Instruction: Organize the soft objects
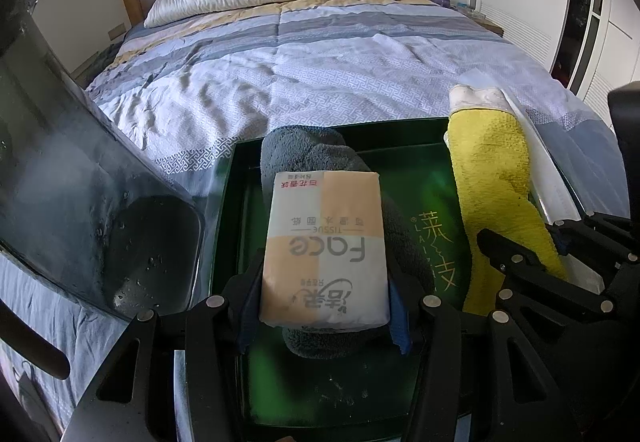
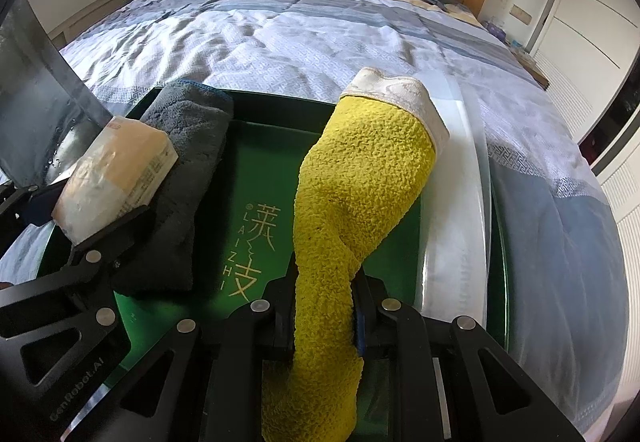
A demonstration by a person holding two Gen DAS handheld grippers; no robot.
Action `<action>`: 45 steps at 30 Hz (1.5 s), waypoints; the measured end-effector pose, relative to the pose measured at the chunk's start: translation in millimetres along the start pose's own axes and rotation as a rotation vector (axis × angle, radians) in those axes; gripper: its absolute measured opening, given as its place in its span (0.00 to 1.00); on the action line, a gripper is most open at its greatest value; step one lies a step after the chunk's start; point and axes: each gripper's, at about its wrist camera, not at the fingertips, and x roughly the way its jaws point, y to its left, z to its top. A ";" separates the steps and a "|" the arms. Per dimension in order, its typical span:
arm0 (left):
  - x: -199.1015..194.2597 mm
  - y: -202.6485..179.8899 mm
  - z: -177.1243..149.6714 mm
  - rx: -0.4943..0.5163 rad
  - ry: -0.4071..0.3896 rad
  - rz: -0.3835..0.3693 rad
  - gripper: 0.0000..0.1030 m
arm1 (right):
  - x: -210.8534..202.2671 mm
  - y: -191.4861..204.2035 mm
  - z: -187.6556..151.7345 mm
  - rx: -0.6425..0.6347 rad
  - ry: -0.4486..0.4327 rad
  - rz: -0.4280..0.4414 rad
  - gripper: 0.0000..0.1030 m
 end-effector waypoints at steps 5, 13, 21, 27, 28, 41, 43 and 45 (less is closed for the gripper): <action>0.5 -0.3 0.1 -0.002 0.001 -0.002 0.45 | 0.6 -1.0 0.5 -0.001 0.002 -0.002 0.22; -1.8 1.7 2.0 -0.012 0.005 -0.023 0.51 | -7.6 0.0 2.1 -0.005 -0.015 0.001 0.36; -14.7 8.5 7.1 -0.025 -0.031 -0.026 0.73 | -26.6 -5.0 2.2 0.009 -0.043 -0.008 0.41; -28.6 12.3 13.9 -0.028 -0.056 -0.041 0.78 | -49.1 -6.1 3.3 0.019 -0.075 -0.027 0.42; -32.0 12.7 14.6 -0.028 -0.063 -0.044 0.79 | -54.2 -6.9 3.0 0.022 -0.081 -0.029 0.42; -77.9 19.5 29.3 -0.049 -0.125 -0.113 0.82 | -117.4 -4.1 5.0 0.031 -0.131 -0.082 0.42; -85.7 21.8 32.1 -0.057 -0.133 -0.132 0.82 | -126.2 -3.4 5.6 0.031 -0.136 -0.085 0.42; -95.9 24.3 34.4 -0.061 -0.141 -0.146 0.82 | -135.8 -2.1 5.7 0.031 -0.142 -0.090 0.42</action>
